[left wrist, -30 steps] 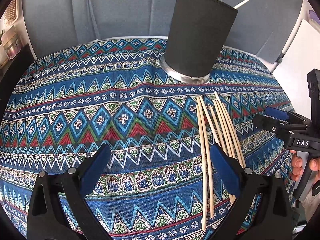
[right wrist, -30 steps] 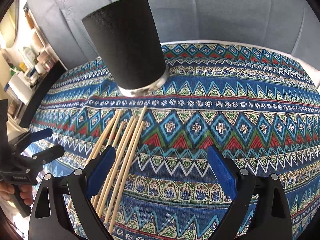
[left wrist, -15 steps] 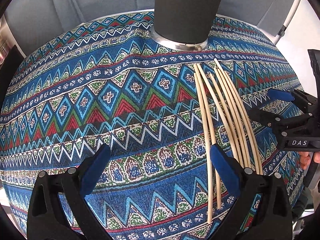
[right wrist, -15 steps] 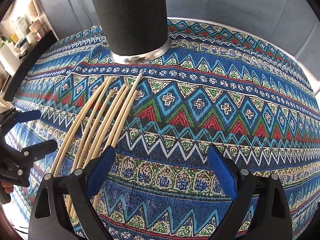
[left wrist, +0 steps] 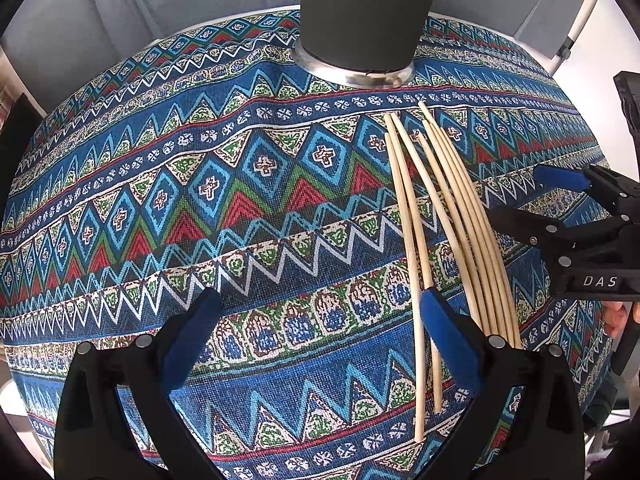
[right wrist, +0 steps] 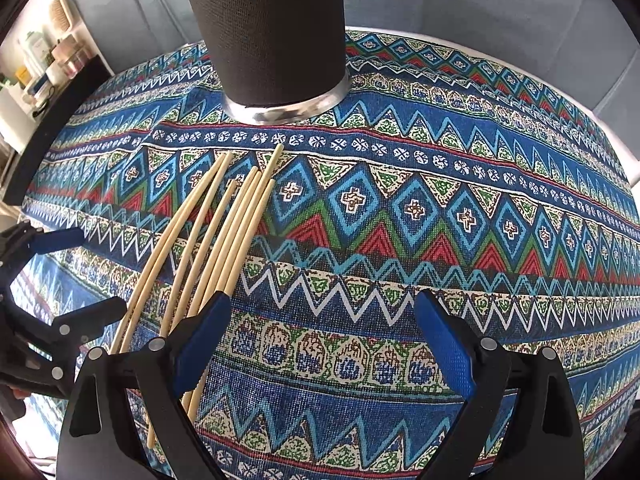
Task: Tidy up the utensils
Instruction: 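Close left tool on a wooden stick while right tool grasps another stick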
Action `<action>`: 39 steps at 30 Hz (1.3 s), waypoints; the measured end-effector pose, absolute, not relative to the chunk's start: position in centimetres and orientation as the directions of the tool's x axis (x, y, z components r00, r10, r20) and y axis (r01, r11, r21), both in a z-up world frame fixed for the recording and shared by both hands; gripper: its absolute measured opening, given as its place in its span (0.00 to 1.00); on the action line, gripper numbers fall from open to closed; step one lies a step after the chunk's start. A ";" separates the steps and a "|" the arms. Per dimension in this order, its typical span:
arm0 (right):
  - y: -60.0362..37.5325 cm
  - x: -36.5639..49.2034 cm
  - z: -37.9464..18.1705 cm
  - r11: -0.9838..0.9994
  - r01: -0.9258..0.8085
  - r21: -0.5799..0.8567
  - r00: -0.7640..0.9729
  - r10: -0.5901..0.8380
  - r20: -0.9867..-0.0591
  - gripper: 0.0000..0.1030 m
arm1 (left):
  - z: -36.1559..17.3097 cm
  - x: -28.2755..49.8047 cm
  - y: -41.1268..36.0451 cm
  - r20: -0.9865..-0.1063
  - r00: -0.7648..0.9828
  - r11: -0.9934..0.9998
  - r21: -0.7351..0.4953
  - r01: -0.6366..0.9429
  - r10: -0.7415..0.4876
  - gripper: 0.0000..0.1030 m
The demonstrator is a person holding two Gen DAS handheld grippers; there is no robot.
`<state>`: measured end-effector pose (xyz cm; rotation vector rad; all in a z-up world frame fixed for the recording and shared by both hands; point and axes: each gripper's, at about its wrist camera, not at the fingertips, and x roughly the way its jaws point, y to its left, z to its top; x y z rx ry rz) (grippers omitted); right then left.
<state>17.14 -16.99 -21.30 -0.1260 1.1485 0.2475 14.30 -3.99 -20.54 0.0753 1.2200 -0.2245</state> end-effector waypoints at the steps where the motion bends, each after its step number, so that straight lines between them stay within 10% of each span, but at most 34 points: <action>1: -17.0 17.0 -21.3 0.966 -0.259 0.028 0.386 0.130 -0.913 0.86 | -20.5 14.3 -4.1 -0.937 0.325 0.975 -0.061 0.216 -0.131 0.94; 29: -15.8 17.5 -22.0 0.979 -0.202 -0.016 0.324 0.052 -0.944 0.88 | -21.9 15.7 -5.1 -0.962 0.270 0.990 0.002 0.142 -0.036 0.96; 39: -17.1 16.9 -21.6 0.982 -0.189 -0.014 0.342 0.053 -0.938 0.61 | -21.7 15.8 -3.7 -0.959 0.280 0.993 0.006 0.118 -0.027 0.91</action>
